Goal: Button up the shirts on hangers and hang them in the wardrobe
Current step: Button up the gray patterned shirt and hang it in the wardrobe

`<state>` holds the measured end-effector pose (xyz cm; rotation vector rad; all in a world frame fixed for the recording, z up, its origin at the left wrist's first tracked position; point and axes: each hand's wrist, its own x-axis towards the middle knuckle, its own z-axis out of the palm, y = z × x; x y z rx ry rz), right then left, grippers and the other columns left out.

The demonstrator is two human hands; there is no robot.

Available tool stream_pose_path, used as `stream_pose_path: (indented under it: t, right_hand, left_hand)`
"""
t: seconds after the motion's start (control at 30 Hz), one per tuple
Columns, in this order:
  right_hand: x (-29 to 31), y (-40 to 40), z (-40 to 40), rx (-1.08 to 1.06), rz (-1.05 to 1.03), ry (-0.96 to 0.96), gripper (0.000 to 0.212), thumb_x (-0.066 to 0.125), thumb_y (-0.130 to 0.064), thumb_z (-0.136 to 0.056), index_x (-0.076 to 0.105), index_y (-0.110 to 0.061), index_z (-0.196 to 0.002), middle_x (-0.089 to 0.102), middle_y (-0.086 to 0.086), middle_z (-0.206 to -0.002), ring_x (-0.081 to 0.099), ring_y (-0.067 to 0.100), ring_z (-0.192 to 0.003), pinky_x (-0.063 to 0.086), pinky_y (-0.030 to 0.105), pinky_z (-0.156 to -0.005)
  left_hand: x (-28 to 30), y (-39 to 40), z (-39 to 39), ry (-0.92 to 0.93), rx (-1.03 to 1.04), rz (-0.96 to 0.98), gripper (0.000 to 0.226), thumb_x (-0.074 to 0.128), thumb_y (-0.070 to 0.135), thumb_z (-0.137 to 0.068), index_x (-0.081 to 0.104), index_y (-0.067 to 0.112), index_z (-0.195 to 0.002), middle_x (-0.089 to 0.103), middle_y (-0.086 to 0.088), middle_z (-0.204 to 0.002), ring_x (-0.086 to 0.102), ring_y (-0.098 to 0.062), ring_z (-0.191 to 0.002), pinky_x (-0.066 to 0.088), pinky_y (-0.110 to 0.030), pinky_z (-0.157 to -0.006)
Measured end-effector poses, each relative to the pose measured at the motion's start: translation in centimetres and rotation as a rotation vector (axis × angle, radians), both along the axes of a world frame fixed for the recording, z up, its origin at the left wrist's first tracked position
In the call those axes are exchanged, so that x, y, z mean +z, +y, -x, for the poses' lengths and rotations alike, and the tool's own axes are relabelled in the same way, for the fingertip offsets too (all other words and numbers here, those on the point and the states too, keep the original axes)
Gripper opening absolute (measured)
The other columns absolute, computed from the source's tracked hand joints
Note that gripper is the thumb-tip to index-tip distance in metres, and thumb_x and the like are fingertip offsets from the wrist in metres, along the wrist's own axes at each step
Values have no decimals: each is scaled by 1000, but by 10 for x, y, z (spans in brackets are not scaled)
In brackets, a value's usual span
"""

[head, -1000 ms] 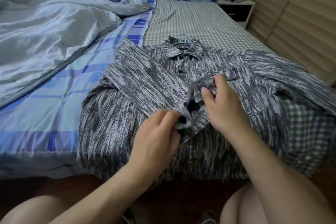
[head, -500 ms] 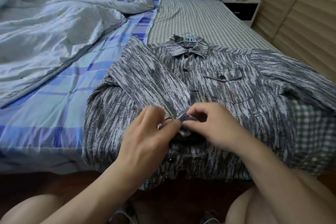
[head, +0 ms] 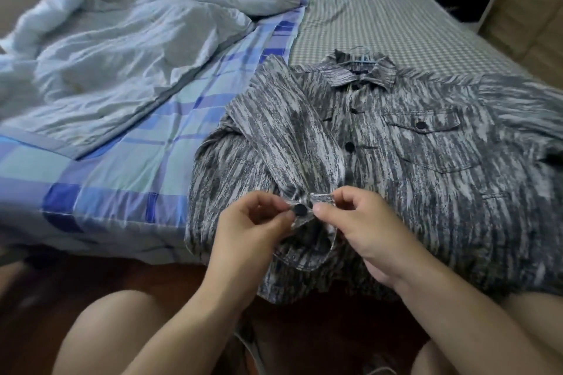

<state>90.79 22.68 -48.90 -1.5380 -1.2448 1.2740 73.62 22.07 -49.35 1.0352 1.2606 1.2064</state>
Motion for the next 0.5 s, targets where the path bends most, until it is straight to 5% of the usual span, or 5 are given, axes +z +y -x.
stream_pose_path:
  t: [0.17,0.3,0.5]
  right_hand:
    - [1,1,-5,54,55,62,46,78,-41,-79,69,0,-97,69,26,-99,67,35,-93,46,58,-103]
    - [2,2,-5,82,118,113,49,79,-37,-85,66,7,-100,67,30,-109,64,42,-108,43,56,-108]
    - [9,6,-13,88,206,207,27,74,-27,-87,74,-1,-97,78,-4,-95,61,9,-115,27,46,-121]
  left_hand:
    - [-5,-9,-5,208,9,-111,11,82,15,-84,72,16,-81,71,-6,-71,64,-13,-66,53,-30,-65]
    - [-5,-6,0,145,-34,-58,20,81,2,-83,70,19,-82,71,-12,-77,64,-17,-69,52,-34,-69]
    - [-8,-3,1,174,-42,-90,25,82,-1,-81,68,20,-82,57,-4,-68,53,-12,-62,43,-26,-60]
